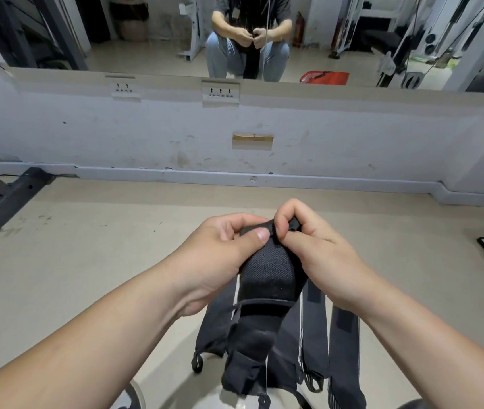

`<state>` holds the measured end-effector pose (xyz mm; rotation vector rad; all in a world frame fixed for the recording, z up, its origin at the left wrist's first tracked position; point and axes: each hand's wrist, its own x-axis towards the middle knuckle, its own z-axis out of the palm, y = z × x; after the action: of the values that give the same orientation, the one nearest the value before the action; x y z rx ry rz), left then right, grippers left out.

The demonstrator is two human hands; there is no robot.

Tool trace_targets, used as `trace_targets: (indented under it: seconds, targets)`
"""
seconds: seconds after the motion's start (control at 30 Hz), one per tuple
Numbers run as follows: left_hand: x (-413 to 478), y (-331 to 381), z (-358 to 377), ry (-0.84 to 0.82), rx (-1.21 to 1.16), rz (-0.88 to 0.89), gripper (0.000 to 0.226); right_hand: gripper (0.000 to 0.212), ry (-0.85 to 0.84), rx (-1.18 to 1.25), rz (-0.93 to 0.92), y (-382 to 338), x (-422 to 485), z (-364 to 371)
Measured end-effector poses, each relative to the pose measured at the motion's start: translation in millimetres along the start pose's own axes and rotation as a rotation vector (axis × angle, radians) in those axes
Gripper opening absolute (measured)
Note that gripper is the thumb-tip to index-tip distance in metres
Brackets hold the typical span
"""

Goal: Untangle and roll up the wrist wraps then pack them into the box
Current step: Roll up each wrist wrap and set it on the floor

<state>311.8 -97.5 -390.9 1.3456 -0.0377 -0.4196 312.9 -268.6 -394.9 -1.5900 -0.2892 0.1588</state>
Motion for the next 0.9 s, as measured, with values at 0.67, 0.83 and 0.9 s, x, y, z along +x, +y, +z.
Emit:
trace_targets:
  seconds: [0.67, 0.83, 0.9]
  targets:
    - [-2, 2, -2, 0.148, 0.02, 0.137, 0.02, 0.037, 0.039, 0.035, 0.013, 5, 0, -9]
    - [5, 2, -3, 0.093, -0.119, 0.035, 0.022, 0.041, 0.104, -0.032, 0.023, 11, 4, -7]
    - [7, 1, 0, 0.078, -0.141, 0.004, 0.023, 0.04, 0.136, -0.055, 0.024, 10, 5, -7]
